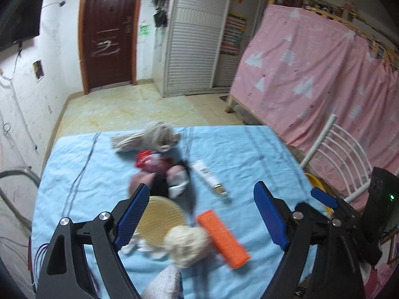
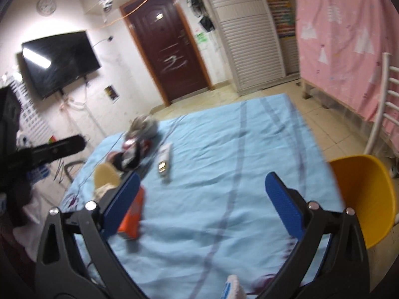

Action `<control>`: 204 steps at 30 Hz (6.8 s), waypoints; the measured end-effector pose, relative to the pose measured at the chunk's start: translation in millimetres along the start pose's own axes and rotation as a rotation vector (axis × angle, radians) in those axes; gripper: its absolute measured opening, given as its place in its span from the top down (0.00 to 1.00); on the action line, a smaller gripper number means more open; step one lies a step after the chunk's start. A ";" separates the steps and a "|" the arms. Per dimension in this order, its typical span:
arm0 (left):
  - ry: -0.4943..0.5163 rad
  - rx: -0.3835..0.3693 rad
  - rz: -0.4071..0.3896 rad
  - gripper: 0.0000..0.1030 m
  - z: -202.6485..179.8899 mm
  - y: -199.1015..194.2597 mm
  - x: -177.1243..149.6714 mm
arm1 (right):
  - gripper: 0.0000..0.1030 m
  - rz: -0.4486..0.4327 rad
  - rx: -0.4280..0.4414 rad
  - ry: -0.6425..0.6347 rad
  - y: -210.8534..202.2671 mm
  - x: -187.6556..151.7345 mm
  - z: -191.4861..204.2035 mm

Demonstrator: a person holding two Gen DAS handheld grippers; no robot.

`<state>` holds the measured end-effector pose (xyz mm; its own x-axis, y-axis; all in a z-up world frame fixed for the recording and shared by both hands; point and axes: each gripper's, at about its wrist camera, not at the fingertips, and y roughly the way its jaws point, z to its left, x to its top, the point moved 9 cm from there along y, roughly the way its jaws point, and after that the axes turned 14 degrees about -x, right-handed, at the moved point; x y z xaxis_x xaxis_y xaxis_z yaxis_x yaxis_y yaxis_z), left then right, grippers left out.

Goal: Collect trash
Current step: 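Move both open tools back over the bedsheet, then grasp the round beige bristle brush with the left tool while the right tool grasps the orange block, then open the left tool to drop the brush and grasp the white crumpled tissue, then carry the tissue and orange block to the yellow bin and open both tools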

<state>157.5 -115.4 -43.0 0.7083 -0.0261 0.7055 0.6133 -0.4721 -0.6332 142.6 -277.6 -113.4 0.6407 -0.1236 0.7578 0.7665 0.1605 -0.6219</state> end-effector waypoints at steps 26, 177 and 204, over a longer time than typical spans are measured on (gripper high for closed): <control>-0.259 -0.106 0.154 0.59 71.9 57.0 -38.5 | 0.41 0.182 -0.033 -0.314 41.4 -51.2 80.1; 0.170 -0.292 0.240 0.87 -206.0 130.6 37.2 | 0.78 -0.087 -0.218 0.209 -36.9 20.8 -219.8; 0.160 -0.380 0.258 0.52 -314.4 225.6 40.8 | 0.48 -0.067 -0.329 0.383 -18.7 -12.0 -309.5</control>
<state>214.9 -500.0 -57.0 0.7396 -0.3055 0.5998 0.2326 -0.7202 -0.6536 134.4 -582.2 -172.0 0.5129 -0.4831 0.7096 0.7406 -0.1689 -0.6503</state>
